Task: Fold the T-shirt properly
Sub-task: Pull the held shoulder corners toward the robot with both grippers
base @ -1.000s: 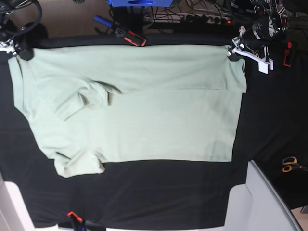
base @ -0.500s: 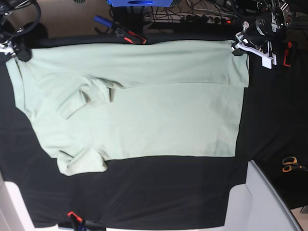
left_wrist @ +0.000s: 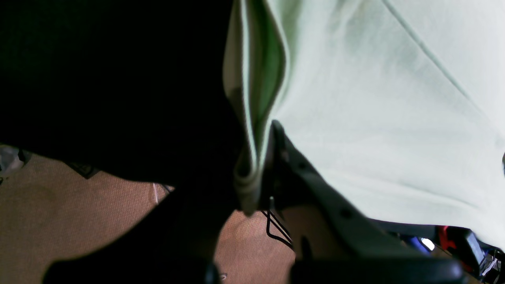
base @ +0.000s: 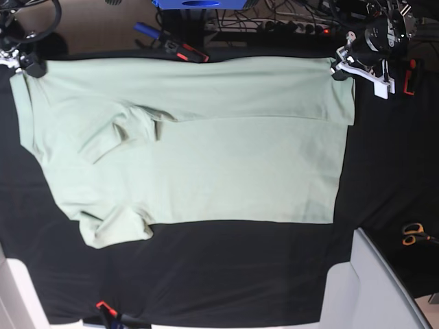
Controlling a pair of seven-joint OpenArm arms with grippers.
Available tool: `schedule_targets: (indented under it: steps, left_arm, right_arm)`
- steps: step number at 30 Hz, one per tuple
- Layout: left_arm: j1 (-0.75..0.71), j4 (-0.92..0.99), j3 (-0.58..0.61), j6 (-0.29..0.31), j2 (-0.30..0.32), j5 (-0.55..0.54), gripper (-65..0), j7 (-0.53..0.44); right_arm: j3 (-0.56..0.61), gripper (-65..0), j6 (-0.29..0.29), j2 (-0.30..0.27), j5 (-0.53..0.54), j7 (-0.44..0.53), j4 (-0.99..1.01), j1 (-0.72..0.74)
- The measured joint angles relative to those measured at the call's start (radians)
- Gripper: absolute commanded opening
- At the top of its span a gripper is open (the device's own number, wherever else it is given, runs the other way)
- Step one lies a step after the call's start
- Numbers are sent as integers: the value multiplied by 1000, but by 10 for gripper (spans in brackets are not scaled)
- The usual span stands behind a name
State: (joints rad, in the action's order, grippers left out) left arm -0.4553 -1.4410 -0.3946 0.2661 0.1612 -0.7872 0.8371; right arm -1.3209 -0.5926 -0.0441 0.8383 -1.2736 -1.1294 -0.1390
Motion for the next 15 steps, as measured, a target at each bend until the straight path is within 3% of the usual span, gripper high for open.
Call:
schedule_targets:
  steps: [3,12,15]
  left_arm:
    - [0,0,0,0,0,0,-650,0]
    - [0,0,0,0,0,0,-650,0]
    - [-1,0,0,0,0,0,-650,0]
  right_arm:
    - [0,-650,58,-2,8,-1,0,0]
    - [2,-646,71,0,12,0,0,-5]
    - [1,-580,71,0,11,0,0,-5]
